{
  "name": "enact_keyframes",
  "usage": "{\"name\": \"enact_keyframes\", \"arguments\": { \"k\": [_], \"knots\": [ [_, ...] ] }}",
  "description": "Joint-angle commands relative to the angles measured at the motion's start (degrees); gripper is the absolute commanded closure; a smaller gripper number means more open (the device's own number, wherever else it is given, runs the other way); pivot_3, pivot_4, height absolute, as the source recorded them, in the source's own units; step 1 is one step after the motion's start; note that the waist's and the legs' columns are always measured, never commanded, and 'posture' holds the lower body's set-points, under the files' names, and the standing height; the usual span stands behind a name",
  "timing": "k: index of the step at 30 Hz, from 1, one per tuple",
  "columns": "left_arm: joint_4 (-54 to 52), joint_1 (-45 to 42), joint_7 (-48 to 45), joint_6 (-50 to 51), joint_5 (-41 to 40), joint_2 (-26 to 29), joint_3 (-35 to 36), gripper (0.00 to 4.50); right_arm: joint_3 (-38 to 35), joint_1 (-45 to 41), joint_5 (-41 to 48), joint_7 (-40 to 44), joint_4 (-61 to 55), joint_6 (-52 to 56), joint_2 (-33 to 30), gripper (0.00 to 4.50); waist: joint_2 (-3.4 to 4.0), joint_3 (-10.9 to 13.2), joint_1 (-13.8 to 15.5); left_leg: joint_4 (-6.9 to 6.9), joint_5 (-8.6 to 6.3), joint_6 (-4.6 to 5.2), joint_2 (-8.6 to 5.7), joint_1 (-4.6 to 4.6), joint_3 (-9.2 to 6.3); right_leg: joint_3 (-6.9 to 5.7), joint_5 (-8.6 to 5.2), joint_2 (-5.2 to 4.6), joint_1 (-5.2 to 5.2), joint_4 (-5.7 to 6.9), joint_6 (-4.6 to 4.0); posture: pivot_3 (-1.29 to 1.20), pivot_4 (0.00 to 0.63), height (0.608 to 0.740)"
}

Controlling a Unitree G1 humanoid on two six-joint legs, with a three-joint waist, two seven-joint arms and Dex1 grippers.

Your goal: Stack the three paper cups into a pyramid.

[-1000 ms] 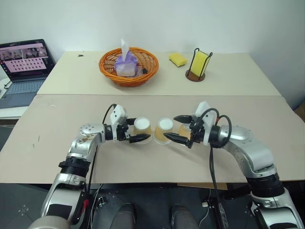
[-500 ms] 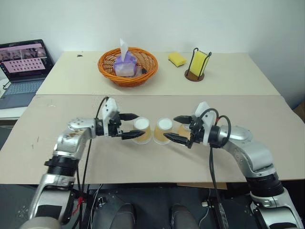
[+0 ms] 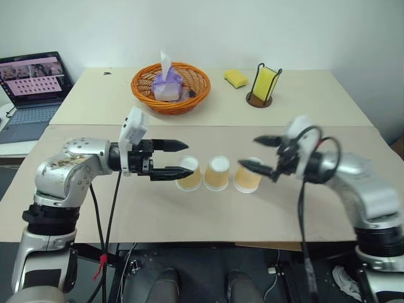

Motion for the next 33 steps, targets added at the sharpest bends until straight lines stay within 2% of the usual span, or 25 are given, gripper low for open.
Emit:
{"name": "enact_keyframes", "arguments": {
  "k": [1, 4, 8, 15, 27, 33],
  "knots": [
    [-2.4, -0.1, 0.3, 0.1, -1.3, 1.0, 1.1, 0.05, -6.8, 1.6, 3.9, 3.6, -2.4, 1.1, -5.0, 0.00, 0.00, 0.0, -0.1, 0.00, 0.00, 0.00, 0.02, 0.00, 0.01, 0.00, 0.00, 0.02, 0.02, -0.04, 0.00, 0.00, 0.150, 0.732],
    [-1.4, -0.9, 1.2, 0.9, -2.2, 0.6, 1.5, 0.05, -2.7, 12.1, -1.7, 9.2, -3.0, -4.1, -10.6, 0.00, -0.04, 0.0, 0.3, 0.00, -0.04, 0.07, 0.03, 0.04, 0.00, -0.04, 0.00, 0.02, 0.17, -0.20, 0.00, 0.00, 0.150, 0.732],
    [-1.1, -1.4, 1.2, 0.6, -1.8, 0.9, 1.1, 0.05, 1.4, 13.8, -2.4, 8.1, -3.0, -5.3, -8.3, 0.00, 0.00, 0.0, -0.3, 0.07, -0.06, 0.10, -0.01, 0.02, 0.11, 0.12, 0.00, 0.00, 0.13, -0.18, 0.00, 0.00, 0.150, 0.732],
    [-1.2, -1.7, 1.9, 2.2, -3.7, 1.2, 1.8, 0.05, 4.6, 8.6, -5.4, 5.1, 2.7, -7.4, -3.6, 0.00, 0.00, 0.0, -1.2, 0.04, -0.06, 0.10, 0.04, 0.05, 0.06, 0.13, 0.00, 0.08, 0.14, -0.17, 0.00, 0.00, 0.150, 0.732],
    [-2.9, -1.5, 0.7, 2.1, -4.2, 4.7, 2.0, 0.05, 6.9, 6.0, -6.3, 8.2, 8.3, -11.0, -1.2, 0.00, 0.00, 0.0, -1.2, 0.04, -0.06, 0.10, 0.04, 0.03, 0.06, 0.11, 0.00, 0.08, 0.13, -0.18, 0.00, 0.00, 0.150, 0.732],
    [-3.8, -1.4, 1.5, 3.0, -5.6, 4.9, 2.5, 0.05, 7.2, 2.4, -5.8, 9.8, 15.4, -14.6, 3.0, 0.00, 0.00, 0.0, -1.2, 0.04, -0.06, 0.10, 0.04, 0.04, 0.06, 0.11, 0.00, 0.08, 0.13, -0.16, 0.00, 0.00, 0.150, 0.732]
  ]
}}
